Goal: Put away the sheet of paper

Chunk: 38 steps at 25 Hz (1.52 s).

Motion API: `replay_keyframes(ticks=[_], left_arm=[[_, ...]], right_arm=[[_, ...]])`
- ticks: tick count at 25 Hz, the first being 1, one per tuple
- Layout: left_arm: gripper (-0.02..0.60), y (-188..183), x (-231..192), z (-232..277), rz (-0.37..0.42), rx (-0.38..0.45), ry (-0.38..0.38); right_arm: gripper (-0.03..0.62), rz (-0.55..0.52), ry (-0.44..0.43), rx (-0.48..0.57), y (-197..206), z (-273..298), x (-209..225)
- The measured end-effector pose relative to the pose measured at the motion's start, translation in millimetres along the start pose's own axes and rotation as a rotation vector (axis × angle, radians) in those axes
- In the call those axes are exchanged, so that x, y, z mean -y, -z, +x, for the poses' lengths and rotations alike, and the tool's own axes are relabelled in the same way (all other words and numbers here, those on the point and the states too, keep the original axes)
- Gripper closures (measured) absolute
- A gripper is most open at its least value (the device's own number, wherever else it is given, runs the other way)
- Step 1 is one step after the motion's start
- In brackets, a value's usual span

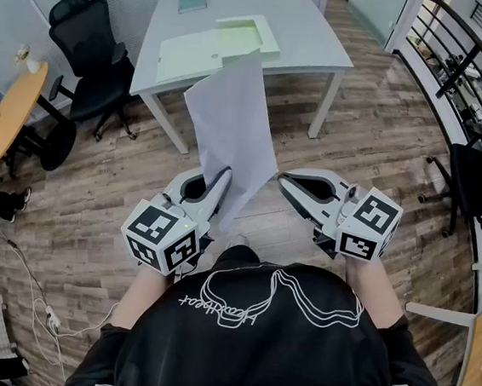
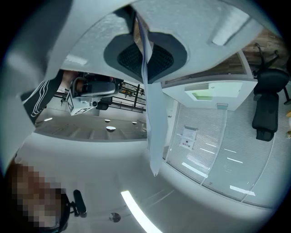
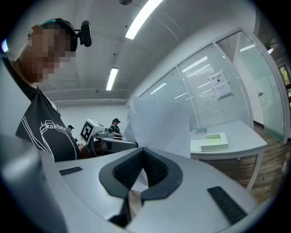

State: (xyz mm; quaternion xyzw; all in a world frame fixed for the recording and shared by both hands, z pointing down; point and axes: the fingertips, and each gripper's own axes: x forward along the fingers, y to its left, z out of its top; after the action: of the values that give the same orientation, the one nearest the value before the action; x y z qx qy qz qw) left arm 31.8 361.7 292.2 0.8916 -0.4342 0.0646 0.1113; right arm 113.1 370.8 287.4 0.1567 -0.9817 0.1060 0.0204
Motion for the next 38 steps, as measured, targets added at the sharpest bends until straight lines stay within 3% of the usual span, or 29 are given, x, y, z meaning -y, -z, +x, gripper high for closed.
replay_keyframes(ticks=[14,22,31,38], left_arm=[[0.571,3,-5,4,-0.006,-0.001,-0.008],[0.571,-2,-4,9,-0.008,0.001,-0.012],[0.571,-25,2,23,0.021,0.019,0.010],[0.571,-23,-27,34,-0.001,0.012,0.004]], right_arm=[[0.586,-0.005,-0.011,-0.003,2,5,5],[0.585,-0.029,0.029,0.012,-3,1,15],[0.585,-0.042,0.039,0.058,-28,-11,31],[0.585,-0.007,0.033,0.048,-23,12,51]])
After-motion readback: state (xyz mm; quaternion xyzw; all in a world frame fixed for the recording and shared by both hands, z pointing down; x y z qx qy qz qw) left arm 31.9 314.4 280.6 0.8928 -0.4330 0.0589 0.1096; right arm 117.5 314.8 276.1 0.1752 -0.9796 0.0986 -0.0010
